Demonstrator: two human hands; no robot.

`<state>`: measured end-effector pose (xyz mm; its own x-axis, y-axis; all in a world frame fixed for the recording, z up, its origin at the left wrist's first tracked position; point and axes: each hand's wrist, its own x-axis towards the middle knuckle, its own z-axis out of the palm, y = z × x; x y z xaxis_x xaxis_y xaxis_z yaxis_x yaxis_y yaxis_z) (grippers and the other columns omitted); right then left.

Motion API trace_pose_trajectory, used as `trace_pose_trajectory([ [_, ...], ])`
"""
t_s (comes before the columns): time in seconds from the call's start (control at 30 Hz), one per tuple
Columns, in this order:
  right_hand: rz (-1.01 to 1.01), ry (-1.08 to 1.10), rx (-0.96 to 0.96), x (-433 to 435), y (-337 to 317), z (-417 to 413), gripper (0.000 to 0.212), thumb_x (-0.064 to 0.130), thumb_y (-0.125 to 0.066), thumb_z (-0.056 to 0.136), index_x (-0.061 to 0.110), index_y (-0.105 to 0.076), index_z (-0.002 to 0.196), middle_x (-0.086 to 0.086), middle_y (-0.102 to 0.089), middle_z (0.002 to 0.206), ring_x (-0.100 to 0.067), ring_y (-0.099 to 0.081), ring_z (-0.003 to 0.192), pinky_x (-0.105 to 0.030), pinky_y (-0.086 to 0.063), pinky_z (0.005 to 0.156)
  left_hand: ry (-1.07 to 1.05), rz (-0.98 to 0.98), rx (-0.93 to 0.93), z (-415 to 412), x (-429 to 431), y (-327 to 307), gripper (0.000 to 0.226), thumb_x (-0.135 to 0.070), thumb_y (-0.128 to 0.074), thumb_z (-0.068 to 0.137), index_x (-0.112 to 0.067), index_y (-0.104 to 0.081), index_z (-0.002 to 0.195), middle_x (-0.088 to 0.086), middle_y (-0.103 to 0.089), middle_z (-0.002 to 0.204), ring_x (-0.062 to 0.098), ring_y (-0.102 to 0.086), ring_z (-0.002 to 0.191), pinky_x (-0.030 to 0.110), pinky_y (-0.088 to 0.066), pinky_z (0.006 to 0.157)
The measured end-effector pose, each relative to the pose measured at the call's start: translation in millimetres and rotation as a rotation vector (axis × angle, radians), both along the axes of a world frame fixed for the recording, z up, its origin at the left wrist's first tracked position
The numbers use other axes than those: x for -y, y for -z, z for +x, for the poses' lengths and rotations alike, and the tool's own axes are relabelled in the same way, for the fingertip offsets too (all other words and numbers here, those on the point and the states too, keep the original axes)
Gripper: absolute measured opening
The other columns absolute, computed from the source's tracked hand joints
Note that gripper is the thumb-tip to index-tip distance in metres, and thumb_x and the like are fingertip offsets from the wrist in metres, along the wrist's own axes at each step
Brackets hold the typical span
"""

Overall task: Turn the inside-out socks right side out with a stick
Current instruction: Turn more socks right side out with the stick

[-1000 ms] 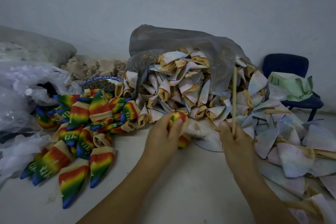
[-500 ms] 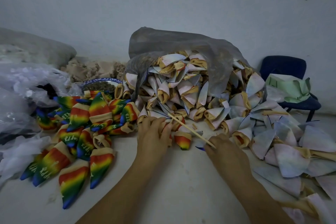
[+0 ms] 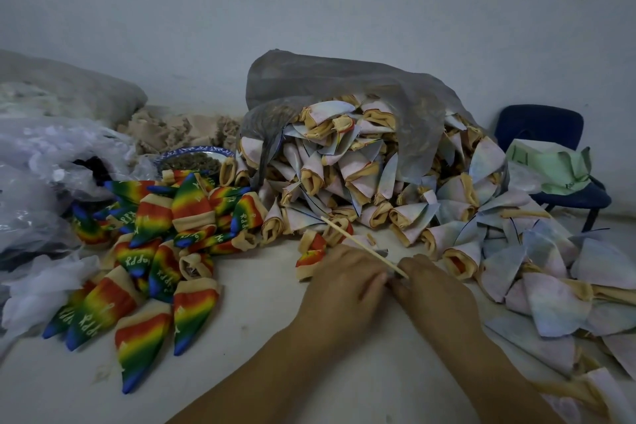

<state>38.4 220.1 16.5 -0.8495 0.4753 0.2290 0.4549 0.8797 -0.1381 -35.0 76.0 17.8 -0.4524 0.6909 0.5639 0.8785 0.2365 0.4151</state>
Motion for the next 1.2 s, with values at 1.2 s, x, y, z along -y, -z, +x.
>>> trace_pose_trajectory([
  [1.2,-1.531,-0.108,-0.916,-3.5,-29.7,12.1,0.025,0.013,-0.043,0.099,0.014,-0.047,0.075,0.002,-0.024,0.05,-0.004,-0.019,0.034,-0.015,-0.021,0.031,0.12,0.234,0.915,-4.3,3.8,-6.2,0.03,-0.056,-0.054,0.089,-0.051,-0.059,0.118,-0.037,-0.059,0.113,-0.022,-0.052,0.106,0.002,-0.043,0.082],
])
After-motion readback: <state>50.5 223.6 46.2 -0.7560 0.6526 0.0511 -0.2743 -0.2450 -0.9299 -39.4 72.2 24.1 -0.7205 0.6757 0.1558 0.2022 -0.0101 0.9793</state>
